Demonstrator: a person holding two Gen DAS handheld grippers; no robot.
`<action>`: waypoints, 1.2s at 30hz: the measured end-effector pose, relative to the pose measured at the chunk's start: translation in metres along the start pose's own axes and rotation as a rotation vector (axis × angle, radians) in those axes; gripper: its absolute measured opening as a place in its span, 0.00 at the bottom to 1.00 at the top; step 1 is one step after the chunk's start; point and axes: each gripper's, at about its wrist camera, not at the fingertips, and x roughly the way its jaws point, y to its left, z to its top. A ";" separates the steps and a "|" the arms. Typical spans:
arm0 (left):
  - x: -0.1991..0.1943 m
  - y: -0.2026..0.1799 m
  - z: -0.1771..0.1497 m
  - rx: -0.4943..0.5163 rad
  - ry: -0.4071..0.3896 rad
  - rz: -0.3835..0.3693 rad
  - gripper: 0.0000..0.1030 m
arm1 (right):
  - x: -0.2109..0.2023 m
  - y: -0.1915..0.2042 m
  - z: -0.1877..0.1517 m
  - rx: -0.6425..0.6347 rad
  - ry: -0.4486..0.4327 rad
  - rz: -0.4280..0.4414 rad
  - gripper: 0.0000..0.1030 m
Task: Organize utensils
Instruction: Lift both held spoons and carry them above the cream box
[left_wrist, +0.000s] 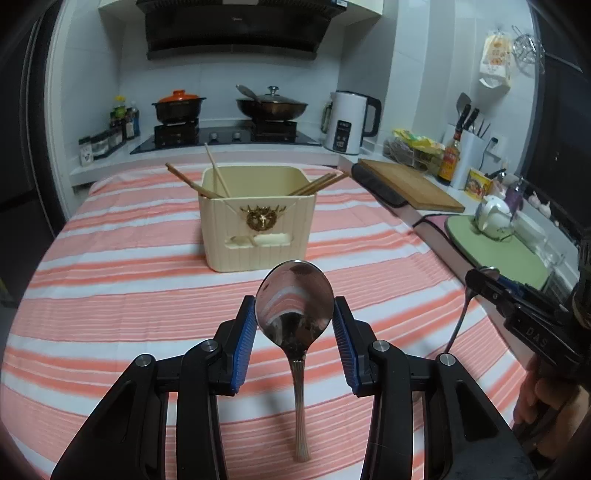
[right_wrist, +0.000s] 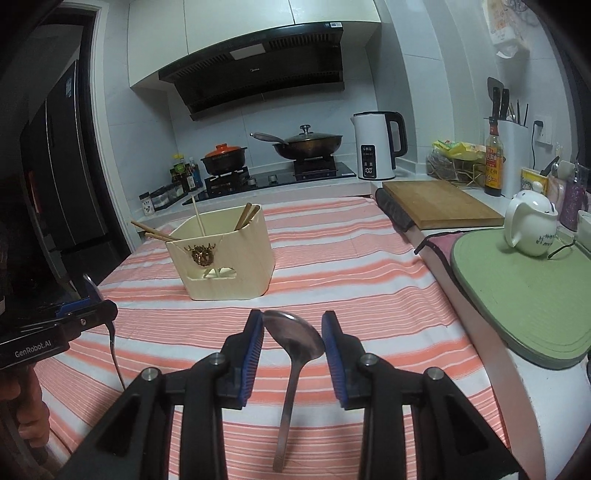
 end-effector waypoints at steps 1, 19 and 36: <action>0.000 0.000 -0.001 -0.002 0.001 0.000 0.40 | 0.000 0.000 0.000 -0.001 0.000 -0.002 0.31; 0.002 0.002 -0.001 -0.018 0.003 -0.003 0.40 | 0.011 -0.001 -0.002 -0.069 0.035 -0.032 0.07; -0.017 0.011 0.034 -0.029 -0.002 -0.069 0.40 | -0.014 0.037 0.037 -0.175 -0.087 0.005 0.05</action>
